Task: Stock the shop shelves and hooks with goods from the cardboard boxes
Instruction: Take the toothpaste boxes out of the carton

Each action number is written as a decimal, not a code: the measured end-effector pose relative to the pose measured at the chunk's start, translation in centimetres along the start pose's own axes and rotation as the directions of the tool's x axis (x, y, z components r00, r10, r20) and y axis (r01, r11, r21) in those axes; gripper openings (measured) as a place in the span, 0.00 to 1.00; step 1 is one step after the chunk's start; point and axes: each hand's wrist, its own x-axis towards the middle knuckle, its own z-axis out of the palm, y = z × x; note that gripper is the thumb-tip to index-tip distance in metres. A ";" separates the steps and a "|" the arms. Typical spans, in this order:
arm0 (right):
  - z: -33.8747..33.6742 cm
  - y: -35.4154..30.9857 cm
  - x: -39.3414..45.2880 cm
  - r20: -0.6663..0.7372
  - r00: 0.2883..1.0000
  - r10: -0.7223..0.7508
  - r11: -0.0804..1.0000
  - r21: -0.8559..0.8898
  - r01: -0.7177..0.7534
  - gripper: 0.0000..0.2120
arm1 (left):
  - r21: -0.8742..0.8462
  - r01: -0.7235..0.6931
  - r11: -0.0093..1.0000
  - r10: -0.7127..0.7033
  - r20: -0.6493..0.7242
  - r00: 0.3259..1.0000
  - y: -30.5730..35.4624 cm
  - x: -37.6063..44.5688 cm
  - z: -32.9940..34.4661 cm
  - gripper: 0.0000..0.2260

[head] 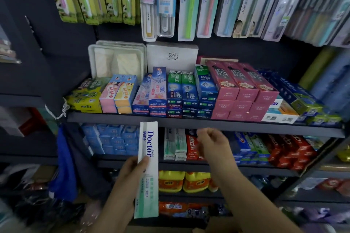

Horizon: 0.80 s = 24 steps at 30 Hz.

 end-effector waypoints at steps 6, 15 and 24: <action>0.5 9.3 -5.2 0.345 0.903 0.255 0.906 -0.413 -0.097 0.09 | -0.007 0.034 0.999 -0.034 -0.015 0.999 -2.1 0.7 1.7 0.08; -0.6 13.4 -6.7 0.453 0.826 0.335 0.928 -0.312 -0.206 0.11 | 0.017 0.144 0.989 -0.144 0.000 0.990 -5.5 0.3 4.0 0.10; -0.1 15.9 -4.4 0.410 0.847 0.338 0.935 -0.248 -0.253 0.11 | 0.090 0.193 0.977 -0.197 0.044 0.979 -7.2 2.0 3.0 0.11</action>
